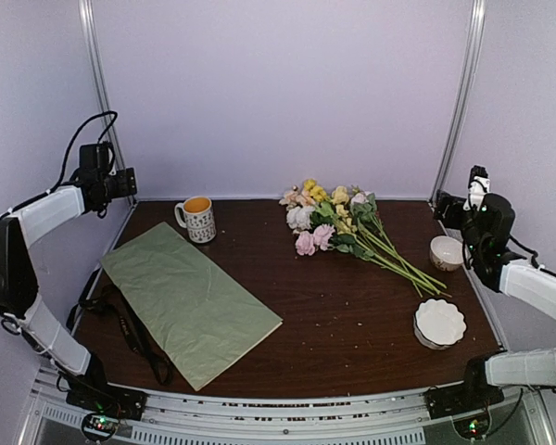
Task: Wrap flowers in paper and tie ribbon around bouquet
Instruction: Adjust the folded wrapping paper at the center of the board.
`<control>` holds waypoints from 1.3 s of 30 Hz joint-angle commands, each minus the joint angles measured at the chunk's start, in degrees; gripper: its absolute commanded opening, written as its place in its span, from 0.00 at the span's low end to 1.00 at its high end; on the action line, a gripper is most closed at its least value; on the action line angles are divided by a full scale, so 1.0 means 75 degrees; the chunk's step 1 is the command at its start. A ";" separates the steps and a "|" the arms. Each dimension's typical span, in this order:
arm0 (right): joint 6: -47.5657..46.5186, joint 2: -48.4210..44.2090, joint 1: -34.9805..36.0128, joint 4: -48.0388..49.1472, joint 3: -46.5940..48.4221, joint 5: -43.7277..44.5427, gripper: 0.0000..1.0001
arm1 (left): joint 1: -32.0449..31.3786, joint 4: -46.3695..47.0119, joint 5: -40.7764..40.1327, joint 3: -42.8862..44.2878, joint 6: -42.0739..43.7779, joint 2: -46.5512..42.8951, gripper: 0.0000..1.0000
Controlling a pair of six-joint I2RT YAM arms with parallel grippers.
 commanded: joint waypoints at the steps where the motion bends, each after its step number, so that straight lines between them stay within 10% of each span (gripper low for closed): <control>1: 0.0483 -0.0073 0.0524 -0.3377 0.0949 -0.0068 1.00 | 0.0566 -0.3179 0.1828 0.0815 -0.1492 0.1429 0.88; 17: 0.0814 0.0715 0.4440 -0.6557 0.2684 0.0905 1.00 | 0.0730 -0.1728 0.3703 -0.1400 -0.3479 0.2000 0.95; 39: 0.0744 0.0921 0.5863 -0.8545 0.3113 0.1450 1.00 | -0.3180 -0.3150 0.2197 -0.1385 -0.1469 0.1781 0.88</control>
